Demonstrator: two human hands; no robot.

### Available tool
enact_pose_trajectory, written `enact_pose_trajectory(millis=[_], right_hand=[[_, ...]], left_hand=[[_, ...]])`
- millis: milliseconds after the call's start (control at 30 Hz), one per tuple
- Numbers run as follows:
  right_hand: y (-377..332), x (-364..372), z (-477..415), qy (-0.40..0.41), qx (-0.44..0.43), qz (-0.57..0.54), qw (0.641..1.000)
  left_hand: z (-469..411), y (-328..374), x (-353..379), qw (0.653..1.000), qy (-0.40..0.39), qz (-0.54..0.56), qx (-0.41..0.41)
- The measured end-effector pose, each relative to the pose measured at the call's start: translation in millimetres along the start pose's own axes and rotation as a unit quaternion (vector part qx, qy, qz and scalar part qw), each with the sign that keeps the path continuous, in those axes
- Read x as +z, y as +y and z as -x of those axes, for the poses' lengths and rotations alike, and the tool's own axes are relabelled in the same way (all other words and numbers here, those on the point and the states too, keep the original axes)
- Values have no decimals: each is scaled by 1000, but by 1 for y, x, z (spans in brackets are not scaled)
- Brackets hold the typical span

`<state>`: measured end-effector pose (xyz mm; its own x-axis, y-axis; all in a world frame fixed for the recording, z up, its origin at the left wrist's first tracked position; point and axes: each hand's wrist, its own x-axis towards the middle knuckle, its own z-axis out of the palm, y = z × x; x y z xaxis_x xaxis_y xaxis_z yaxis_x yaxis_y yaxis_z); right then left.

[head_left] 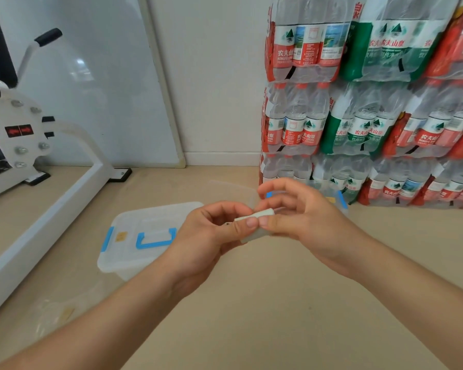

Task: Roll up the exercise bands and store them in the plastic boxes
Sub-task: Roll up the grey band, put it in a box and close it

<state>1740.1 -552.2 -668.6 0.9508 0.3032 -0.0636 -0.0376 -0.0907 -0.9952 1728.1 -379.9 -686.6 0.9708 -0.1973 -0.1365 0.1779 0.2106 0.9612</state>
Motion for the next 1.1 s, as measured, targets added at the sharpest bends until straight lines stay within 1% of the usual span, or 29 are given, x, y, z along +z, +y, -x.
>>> enact_pose_trajectory(millis=[67, 100, 167, 267, 333, 400, 500, 600, 700, 733, 767, 800, 833, 867, 933, 967, 1000, 1033, 1100], right_hand=[[2, -1, 0, -20, 62, -40, 997], [4, 0, 0, -31, 80, -53, 995], [8, 2, 0, -36, 75, -67, 994], [12, 7, -1, -8, 44, -69, 997], [14, 8, -2, 8, 29, -27, 999], [16, 8, -4, 10, 9, 60, 998], [18, 5, -6, 16, -14, 188, 982], [24, -2, -12, 27, -24, 235, 971], [38, -10, -19, 36, -24, 271, 962], [44, -14, -22, 40, -24, 293, 955], [50, -18, -25, 46, -22, 315, 948], [55, -23, -28, 55, -16, 327, 943], [60, -29, -31, 67, -7, 327, 943], [65, -36, -34, 83, 1, 319, 944], [76, -48, -40, 112, 14, 291, 950], [82, -52, -43, 123, 17, 271, 954], [87, -55, -45, 131, 18, 254, 958], [91, -56, -46, 138, 17, 238, 961], [100, -56, -48, 144, 21, 208, 967]], left_hand=[[-1, -5, -1, 1000, 23, 14, 6], [-1, -7, -1, 999, 31, 19, 10], [-1, -10, -2, 999, 35, 27, 16], [-2, -12, -2, 999, 43, 18, 16], [-3, -14, -4, 999, 50, -2, 14], [-3, -18, -5, 998, 53, -27, 16], [-6, -24, -3, 997, 49, -58, 23], [-12, -34, 2, 994, 49, -93, 31], [-25, -47, 2, 994, 35, -104, 9], [-31, -51, 1, 991, 27, -128, -1], [-38, -57, -2, 985, 21, -173, -7], [-45, -63, -7, 971, 16, -237, -10], [-54, -68, -13, 949, 11, -316, -10], [-64, -73, -20, 916, -2, -402, -11], [-88, -82, -34, 826, -54, -561, -10], [-102, -87, -42, 778, -84, -623, -13], [-116, -94, -48, 735, -105, -669, -20], [-131, -101, -53, 701, -119, -702, -33], [-159, -116, -60, 649, -124, -749, -54]])
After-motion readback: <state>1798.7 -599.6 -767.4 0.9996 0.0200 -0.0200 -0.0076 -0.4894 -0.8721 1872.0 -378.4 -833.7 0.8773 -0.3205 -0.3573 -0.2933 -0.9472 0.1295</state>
